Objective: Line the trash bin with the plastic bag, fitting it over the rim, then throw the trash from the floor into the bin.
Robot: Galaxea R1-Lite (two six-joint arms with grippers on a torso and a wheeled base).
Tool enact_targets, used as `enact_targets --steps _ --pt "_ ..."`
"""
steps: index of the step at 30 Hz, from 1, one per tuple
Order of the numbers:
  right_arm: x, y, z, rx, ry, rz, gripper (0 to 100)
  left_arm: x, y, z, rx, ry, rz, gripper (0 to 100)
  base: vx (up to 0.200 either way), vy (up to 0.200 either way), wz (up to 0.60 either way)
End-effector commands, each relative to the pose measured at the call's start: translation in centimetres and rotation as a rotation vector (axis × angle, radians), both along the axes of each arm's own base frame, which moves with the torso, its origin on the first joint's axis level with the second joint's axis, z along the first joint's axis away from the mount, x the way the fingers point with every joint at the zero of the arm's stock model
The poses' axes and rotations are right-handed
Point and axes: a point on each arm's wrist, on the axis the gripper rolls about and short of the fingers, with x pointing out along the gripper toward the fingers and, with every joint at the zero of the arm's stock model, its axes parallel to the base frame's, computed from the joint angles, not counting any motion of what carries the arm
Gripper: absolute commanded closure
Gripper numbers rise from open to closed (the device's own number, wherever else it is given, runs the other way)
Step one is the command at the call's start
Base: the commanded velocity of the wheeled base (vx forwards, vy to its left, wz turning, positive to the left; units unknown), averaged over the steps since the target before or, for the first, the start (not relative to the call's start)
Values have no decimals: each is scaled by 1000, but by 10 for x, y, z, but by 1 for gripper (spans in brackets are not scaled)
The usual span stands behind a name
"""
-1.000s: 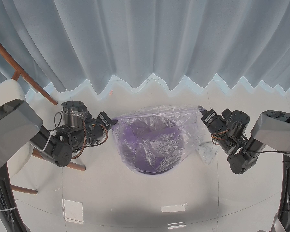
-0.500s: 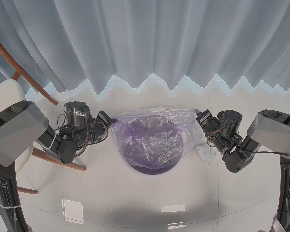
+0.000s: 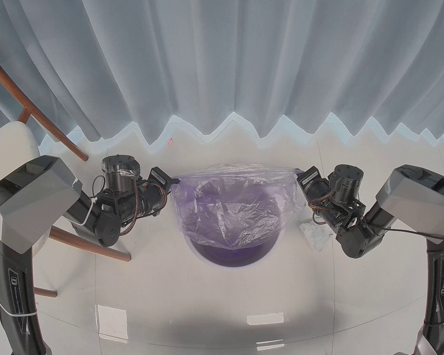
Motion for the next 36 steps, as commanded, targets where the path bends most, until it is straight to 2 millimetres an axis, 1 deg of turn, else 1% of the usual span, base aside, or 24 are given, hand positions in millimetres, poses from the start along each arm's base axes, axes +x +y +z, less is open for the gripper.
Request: enact_targets --steps 1,7,10,14,18,20,21,24,25,28,29,30,31,34,36 --pt "1 0 1 2 -1 -3 100 2 -1 -7 2 14 1 100 0 0 0" --pt "2 0 -4 3 26 -4 100 3 -1 -8 -11 21 4 100 0 0 0" --pt "4 1 -4 36 53 -7 100 4 -2 -13 -8 31 2 100 0 0 0" --pt "5 1 -4 50 66 -8 100 5 -1 -13 -11 29 3 100 0 0 0" --pt "3 0 -7 43 83 -9 100 5 -1 -15 -8 33 5 100 0 0 0" --pt "1 0 -11 34 107 -10 100 5 -1 -21 -3 47 5 100 0 0 0" --pt "1 0 -12 33 114 -10 100 6 -1 -23 0 52 4 100 0 0 0" --pt "0 -1 -10 35 113 -10 100 6 -1 -23 -1 51 4 100 0 0 0" --pt "-2 -2 -8 36 110 -10 0 5 -1 -22 -2 50 4 100 0 0 0" --pt "-7 -5 7 58 70 -12 0 5 -1 -20 -4 47 6 100 0 0 0" --pt "-7 -5 7 58 70 -12 0 5 -1 -20 -4 47 6 100 0 0 0" --pt "-11 -6 13 66 63 -11 0 5 -1 -20 -4 47 6 100 0 0 0" --pt "-20 -8 29 72 42 -4 0 4 2 -20 -3 49 11 100 0 0 0" --pt "-36 -12 61 89 -3 15 0 3 3 -20 -3 52 11 100 0 0 0" --pt "-49 -13 76 86 2 44 0 3 2 -20 -4 46 9 100 0 0 0"
